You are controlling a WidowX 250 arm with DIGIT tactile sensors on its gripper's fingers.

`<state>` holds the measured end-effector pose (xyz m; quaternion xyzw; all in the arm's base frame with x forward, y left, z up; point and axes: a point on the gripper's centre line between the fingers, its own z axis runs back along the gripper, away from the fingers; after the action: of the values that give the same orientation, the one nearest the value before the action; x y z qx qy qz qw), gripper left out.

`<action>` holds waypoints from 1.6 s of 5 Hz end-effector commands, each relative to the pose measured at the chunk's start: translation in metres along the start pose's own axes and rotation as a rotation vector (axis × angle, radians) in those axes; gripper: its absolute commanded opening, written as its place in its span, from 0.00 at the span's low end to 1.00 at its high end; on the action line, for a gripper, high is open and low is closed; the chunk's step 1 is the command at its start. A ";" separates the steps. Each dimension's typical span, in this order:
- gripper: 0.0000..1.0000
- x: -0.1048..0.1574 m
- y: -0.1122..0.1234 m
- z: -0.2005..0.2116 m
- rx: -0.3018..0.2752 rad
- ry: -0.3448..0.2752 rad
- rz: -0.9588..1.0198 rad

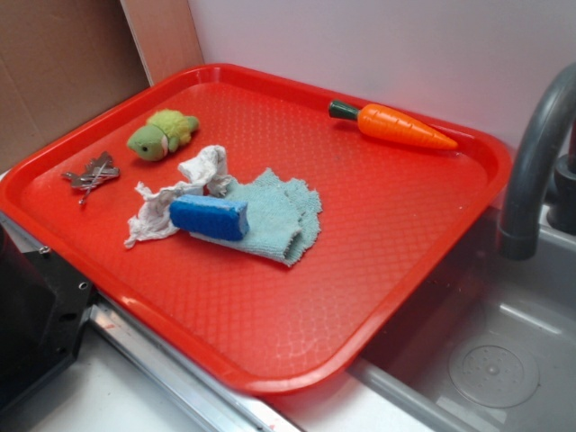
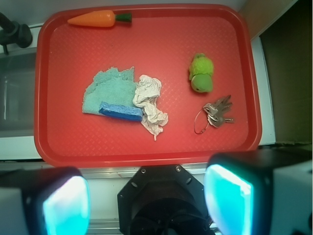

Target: Grab the silver keys.

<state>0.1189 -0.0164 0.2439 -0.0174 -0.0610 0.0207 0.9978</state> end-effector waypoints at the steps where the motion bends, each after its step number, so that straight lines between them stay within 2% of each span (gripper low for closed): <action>1: 1.00 0.000 0.000 0.000 0.000 0.000 0.000; 2: 1.00 0.007 0.019 -0.027 0.028 -0.029 0.095; 3: 1.00 0.007 0.038 -0.043 0.136 -0.057 0.137; 4: 1.00 0.012 0.052 -0.080 0.138 -0.019 0.176; 5: 1.00 0.010 0.067 -0.111 0.191 -0.058 0.243; 7: 1.00 0.007 0.087 -0.151 0.186 -0.121 0.356; 8: 1.00 0.014 0.097 -0.169 0.165 -0.172 0.463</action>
<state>0.1472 0.0685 0.0700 0.0482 -0.1267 0.2459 0.9598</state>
